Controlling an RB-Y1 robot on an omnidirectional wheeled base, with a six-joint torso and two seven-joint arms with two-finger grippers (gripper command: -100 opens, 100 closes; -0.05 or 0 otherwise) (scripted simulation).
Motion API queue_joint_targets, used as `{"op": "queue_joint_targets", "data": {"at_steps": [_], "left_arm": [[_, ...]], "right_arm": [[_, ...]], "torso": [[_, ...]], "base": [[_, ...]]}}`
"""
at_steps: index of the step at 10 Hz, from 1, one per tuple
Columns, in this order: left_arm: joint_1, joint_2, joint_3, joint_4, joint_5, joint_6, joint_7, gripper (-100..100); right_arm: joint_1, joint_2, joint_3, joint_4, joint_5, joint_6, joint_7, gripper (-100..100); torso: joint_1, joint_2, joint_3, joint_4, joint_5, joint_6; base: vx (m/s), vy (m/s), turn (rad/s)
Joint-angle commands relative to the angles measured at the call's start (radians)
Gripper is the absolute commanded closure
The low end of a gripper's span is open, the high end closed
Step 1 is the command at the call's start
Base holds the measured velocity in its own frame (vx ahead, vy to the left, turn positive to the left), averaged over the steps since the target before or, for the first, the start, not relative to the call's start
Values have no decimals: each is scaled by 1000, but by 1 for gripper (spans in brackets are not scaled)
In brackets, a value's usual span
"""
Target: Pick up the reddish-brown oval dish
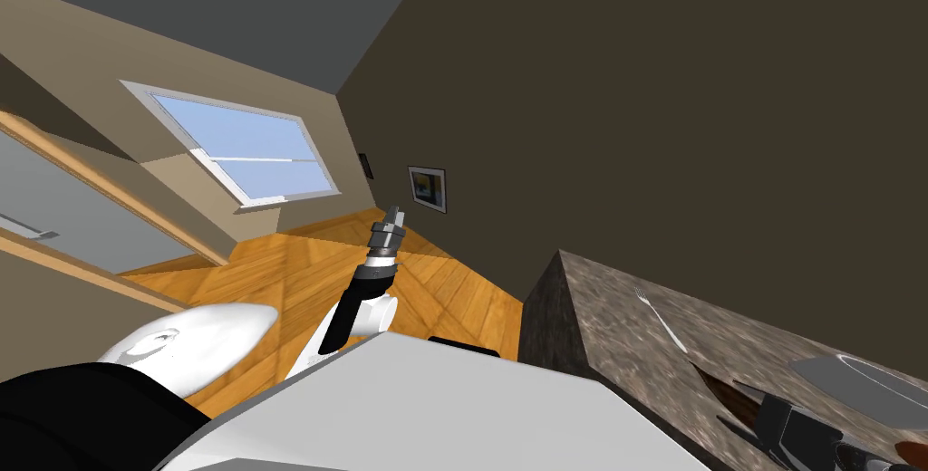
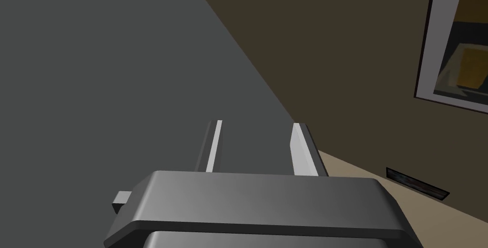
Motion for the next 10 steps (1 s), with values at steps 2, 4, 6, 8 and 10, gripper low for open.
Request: {"op": "queue_joint_targets", "data": {"at_steps": [2,4,6,8,10], "left_arm": [[0,0,0,0,0,0,0,0],[0,0,0,0,0,0,0,0],[0,0,0,0,0,0,0,0],[0,0,0,0,0,0,0,0],[0,0,0,0,0,0,0,0]], "right_arm": [[-1,1,1,1,0,1,1,100],[-1,2,1,0,0,0,0,100],[-1,1,0,1,0,1,0,100],[0,-30,-10,-2,-6,-19,-9,100],[-2,-24,-5,-2,-5,-11,-11,0]], "torso": [[1,1,1,0,0,1],[2,3,1,1,1,0],[2,3,1,0,0,0],[2,3,1,0,1,0],[4,5,3,1,1,1]], "base": [[13,-9,16],[0,0,0],[0,0,0],[-22,12,-80],[-14,8,-25]]}}
